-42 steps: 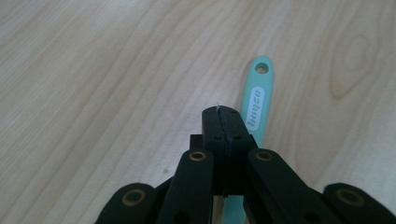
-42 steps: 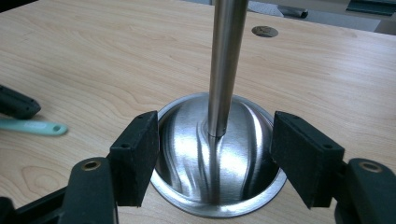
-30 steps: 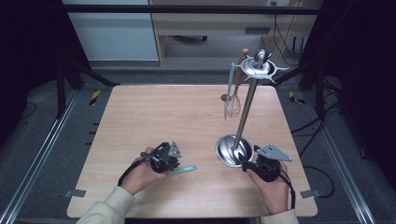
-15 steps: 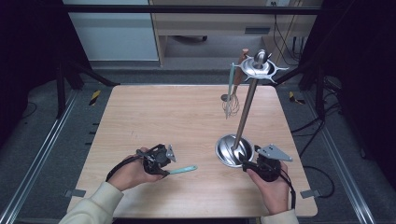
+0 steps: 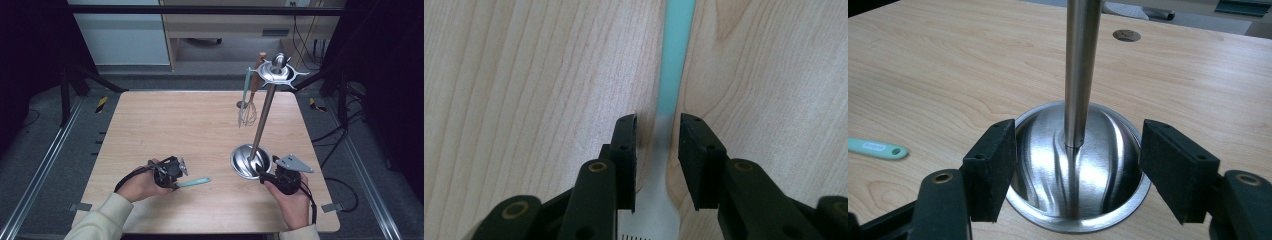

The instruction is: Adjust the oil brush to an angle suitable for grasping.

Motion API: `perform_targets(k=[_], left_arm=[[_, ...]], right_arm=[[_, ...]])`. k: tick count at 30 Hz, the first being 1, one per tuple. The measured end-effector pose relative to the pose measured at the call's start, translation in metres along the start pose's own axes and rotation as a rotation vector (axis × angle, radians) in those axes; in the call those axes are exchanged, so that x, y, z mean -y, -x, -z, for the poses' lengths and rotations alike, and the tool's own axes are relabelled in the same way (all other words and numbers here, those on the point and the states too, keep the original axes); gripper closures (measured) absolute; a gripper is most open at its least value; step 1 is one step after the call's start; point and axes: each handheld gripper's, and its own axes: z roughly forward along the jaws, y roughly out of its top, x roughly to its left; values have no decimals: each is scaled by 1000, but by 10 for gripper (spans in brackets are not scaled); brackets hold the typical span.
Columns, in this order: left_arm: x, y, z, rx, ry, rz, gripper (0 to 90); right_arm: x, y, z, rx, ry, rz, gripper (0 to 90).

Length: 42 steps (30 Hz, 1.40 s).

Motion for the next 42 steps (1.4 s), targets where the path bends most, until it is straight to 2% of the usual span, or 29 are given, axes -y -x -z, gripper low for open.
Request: perform_targets(k=[10,17,22,25,29,34,42], left_arm=[[-4,-1,-4,6,-10,-10,733],[-6,-1,-4,24,-20,-18,772],[-5,-3,-5,49,-13,-5,804],[-4,-4,-5,44,-2,5,820],[0,-4,-4,35,28,36,822],[1,-2,5,19,94,53,823],[3,3,27,-28,253,95,823]], right_arm=[[0,0,0,-2,-1,1,318],[0,0,0,-3,-3,2,318],[0,0,0,-3,-6,3,317],[0,0,0,-4,-6,3,317],[0,0,-1,-4,-9,2,317],[0,-1,-1,-4,-9,3,317],[1,-1,-2,-4,-16,7,317]])
